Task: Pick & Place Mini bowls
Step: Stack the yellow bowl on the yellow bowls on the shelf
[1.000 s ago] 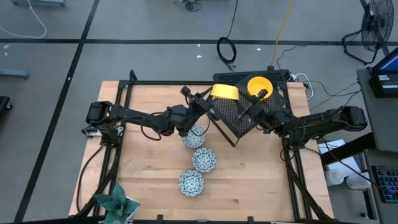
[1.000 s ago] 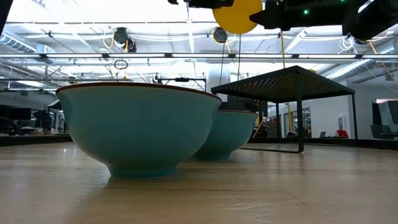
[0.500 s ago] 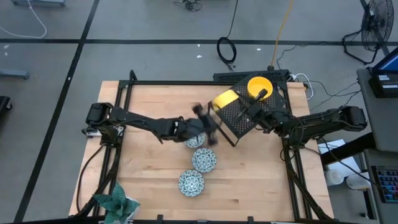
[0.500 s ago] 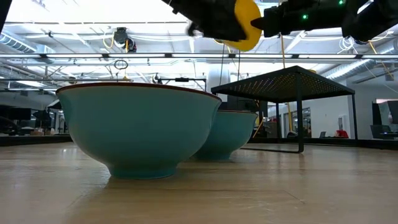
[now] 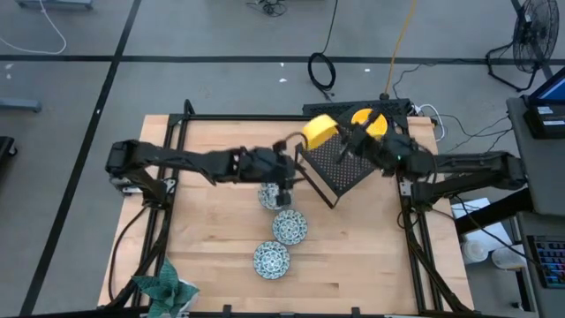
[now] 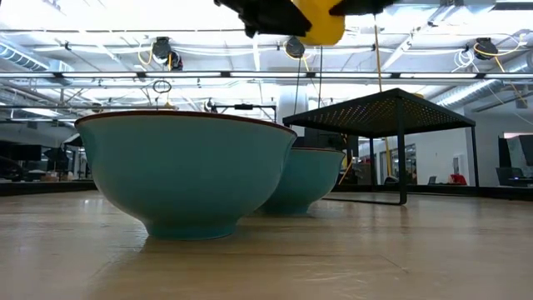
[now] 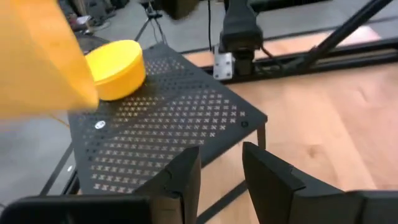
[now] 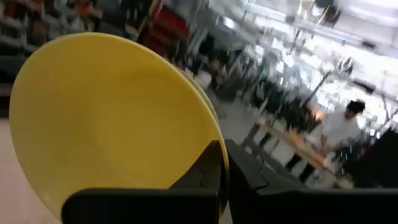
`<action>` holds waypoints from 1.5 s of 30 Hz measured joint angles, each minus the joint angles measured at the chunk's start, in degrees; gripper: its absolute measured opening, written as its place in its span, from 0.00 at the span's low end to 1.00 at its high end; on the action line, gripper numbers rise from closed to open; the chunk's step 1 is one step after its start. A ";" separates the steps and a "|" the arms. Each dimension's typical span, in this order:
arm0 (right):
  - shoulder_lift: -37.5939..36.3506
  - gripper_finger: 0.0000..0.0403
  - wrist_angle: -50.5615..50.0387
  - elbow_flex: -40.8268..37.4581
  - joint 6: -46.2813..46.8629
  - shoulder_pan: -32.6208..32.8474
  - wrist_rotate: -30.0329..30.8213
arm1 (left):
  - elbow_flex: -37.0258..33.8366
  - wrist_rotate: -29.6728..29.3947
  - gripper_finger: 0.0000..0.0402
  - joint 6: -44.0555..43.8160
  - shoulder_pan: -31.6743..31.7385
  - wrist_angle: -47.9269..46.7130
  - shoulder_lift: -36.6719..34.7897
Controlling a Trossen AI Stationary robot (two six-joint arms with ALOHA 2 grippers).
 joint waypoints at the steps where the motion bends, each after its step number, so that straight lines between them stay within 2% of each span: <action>1: 0.55 0.00 -4.94 3.67 1.17 -0.76 -0.17 | -0.41 1.13 0.31 -0.05 0.87 0.06 -1.10; 7: 4.07 0.00 -26.33 22.48 6.36 -6.54 -1.42 | -6.88 3.13 0.31 -1.30 6.12 2.58 -7.11; 12: 7.42 0.00 -40.31 35.18 10.64 -11.70 -2.02 | -14.31 5.63 0.31 -2.82 10.21 10.00 -12.33; 18: 12.29 0.00 -56.69 47.81 17.80 -19.06 -12.75 | -22.75 13.02 0.31 -2.63 14.70 22.22 -18.16; 23: 16.31 0.00 -69.73 56.33 23.34 -26.85 -20.32 | -26.29 21.28 0.31 -2.71 17.20 26.05 -20.49; 27: 19.42 0.00 -78.72 60.60 26.93 -33.73 -25.06 | -27.27 26.78 0.31 -2.61 17.19 25.61 -20.96; 36: 26.04 0.00 -93.89 62.61 29.26 -50.14 -38.53 | -27.53 26.24 0.31 -4.06 16.39 23.86 -20.96; 39: 28.11 0.00 -98.17 62.61 29.26 -53.23 -41.97 | -27.55 26.22 0.31 -5.37 16.35 23.20 -20.91; 45: 29.38 0.00 -103.78 62.32 28.76 -54.73 -43.36 | -27.53 26.22 0.31 -7.27 16.37 21.48 -20.91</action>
